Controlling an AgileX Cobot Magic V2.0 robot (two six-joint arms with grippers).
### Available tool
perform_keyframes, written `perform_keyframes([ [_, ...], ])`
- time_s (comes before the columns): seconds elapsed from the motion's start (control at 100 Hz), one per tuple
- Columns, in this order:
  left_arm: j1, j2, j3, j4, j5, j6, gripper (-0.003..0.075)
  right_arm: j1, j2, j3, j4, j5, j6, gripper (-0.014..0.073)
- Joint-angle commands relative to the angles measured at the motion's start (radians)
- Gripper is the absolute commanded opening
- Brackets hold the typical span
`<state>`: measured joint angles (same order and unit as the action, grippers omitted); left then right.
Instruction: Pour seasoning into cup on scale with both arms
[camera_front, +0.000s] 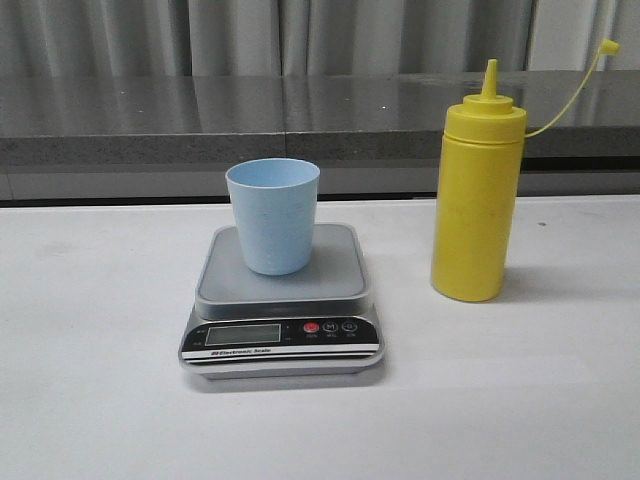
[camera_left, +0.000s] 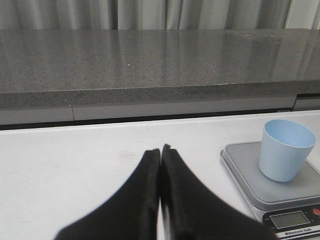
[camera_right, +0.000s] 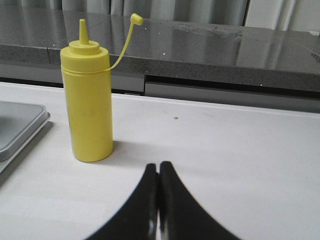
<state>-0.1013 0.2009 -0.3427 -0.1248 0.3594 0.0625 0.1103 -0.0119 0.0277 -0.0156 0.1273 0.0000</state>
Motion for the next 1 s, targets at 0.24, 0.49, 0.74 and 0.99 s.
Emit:
perform_keyframes([
  [0.24, 0.003, 0.009, -0.025, -0.007, -0.078, -0.008, -0.0020, -0.004, -0.018, -0.021, -0.011, -0.088, 0.000, -0.0067],
  [0.49, 0.036, -0.024, 0.018, 0.036, -0.117, -0.008, -0.0020, -0.004, -0.018, -0.021, -0.011, -0.088, 0.000, -0.0067],
  [0.74, 0.117, -0.182, 0.156, 0.046, -0.138, -0.008, -0.0020, -0.004, -0.018, -0.021, -0.011, -0.089, 0.000, -0.0067],
  [0.99, 0.117, -0.233, 0.257, 0.064, -0.178, -0.008, -0.0020, -0.004, -0.018, -0.021, -0.011, -0.089, 0.000, -0.0067],
])
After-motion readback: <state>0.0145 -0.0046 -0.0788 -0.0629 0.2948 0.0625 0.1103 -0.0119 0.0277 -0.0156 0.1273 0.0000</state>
